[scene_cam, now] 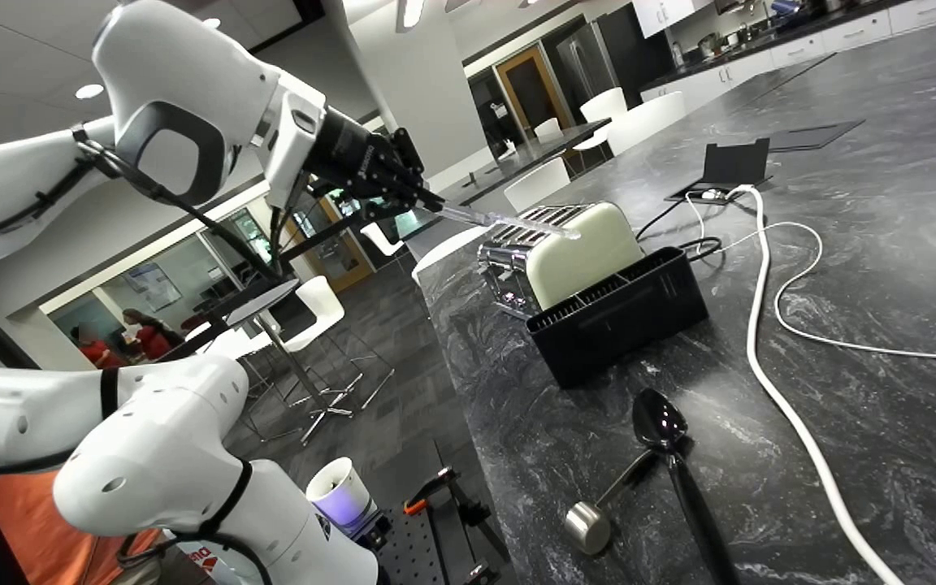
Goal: Move clear object from the black utensil holder and place it on the table
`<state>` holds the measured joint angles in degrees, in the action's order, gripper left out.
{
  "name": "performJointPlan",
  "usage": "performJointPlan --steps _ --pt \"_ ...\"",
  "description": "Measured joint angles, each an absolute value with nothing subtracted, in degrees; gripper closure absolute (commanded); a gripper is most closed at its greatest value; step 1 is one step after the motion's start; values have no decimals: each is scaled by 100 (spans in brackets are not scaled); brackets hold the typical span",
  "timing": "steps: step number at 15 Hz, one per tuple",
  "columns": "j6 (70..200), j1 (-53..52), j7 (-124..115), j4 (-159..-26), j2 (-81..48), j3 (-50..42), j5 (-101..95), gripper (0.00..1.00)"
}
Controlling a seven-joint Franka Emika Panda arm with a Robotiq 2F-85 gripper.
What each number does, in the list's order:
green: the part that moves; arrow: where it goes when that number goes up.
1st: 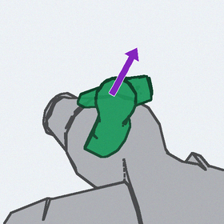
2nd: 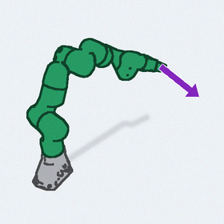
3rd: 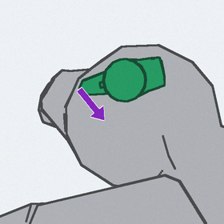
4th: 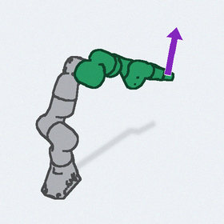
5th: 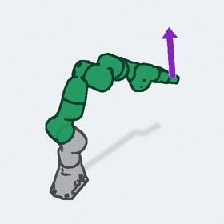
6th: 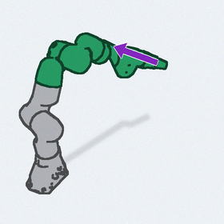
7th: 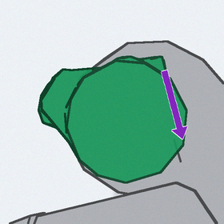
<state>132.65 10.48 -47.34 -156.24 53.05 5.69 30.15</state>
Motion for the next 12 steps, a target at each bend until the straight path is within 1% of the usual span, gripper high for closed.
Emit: performJointPlan --steps 5,12 --pt "13309 936 -4011 -15783 5364 611 1982 99" --pt "14059 913 -2240 -15998 4961 501 1015 99"
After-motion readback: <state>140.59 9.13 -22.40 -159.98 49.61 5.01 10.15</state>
